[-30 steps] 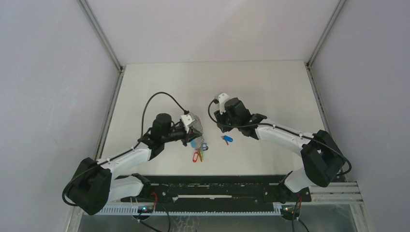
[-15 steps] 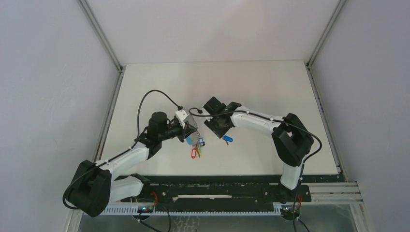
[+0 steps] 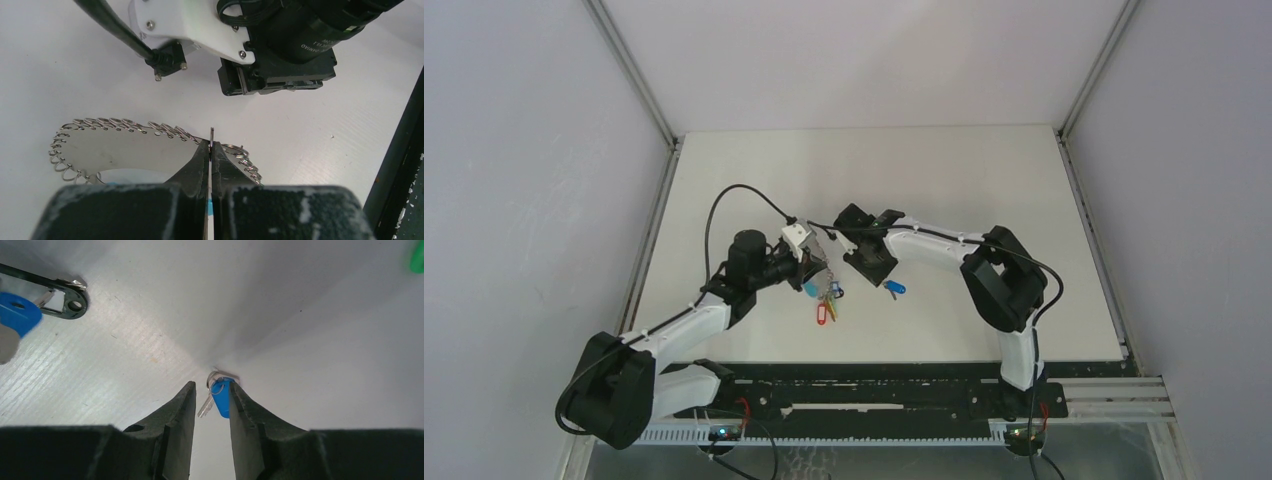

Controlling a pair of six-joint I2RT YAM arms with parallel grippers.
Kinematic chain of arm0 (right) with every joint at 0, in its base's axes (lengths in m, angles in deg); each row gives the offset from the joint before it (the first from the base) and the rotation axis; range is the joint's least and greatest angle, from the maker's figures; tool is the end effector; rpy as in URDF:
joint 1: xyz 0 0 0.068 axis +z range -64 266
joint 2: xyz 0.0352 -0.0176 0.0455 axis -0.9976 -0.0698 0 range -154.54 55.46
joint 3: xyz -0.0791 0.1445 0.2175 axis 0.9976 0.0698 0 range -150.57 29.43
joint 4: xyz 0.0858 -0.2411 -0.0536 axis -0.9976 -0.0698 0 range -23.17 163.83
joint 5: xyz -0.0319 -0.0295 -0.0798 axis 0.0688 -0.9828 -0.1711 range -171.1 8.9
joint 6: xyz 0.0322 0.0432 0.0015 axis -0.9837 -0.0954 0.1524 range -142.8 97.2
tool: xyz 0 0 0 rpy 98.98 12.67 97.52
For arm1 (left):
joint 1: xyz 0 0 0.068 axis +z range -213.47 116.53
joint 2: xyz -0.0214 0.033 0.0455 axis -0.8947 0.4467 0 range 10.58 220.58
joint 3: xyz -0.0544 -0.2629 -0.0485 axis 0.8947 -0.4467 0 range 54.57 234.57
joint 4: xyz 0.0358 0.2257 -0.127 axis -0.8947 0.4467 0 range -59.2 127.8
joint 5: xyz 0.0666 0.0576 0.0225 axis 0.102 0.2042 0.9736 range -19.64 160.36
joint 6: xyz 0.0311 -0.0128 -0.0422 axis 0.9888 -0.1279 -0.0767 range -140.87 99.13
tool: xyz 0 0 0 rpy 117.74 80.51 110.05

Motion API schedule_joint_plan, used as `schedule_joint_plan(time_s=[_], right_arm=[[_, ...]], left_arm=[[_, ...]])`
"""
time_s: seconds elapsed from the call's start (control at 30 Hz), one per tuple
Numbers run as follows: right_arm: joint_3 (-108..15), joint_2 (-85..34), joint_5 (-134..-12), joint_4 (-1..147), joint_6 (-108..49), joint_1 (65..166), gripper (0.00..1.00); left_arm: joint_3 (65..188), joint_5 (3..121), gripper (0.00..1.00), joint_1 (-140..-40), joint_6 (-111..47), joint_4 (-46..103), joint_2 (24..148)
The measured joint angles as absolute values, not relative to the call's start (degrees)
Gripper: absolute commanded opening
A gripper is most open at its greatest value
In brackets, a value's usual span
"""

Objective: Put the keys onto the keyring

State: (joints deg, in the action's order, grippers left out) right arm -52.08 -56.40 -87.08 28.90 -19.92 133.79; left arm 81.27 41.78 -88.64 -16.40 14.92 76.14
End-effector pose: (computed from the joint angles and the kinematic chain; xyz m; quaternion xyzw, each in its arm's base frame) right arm 0.2634 0.2848 0.1807 -0.4177 0.8980 0.0012 0.1381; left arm 0.2064 -0.1157 0.2057 0.3384 0.7463 -0.2986 0.4893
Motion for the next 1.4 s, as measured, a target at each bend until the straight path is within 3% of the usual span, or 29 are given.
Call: schedule_joint_plan(time_s=[1.0, 1.3, 1.4], right_arm=[[-54.77, -61.58, -93.4, 24.64, -19.73, 135.54, 0.13], [-54.77, -61.56, -94.27, 23.85, -19.79, 135.54, 0.0], [-54.77, -61.53, -94.62, 23.61, -19.79, 135.51, 0.0]], left_arm=[[81.25, 41.45, 0.0, -88.13, -16.9, 14.92, 76.16], [81.25, 40.86, 0.0, -88.13, -17.16, 14.88, 76.2], [81.25, 40.49, 0.0, -88.13, -17.31, 14.88, 76.2]])
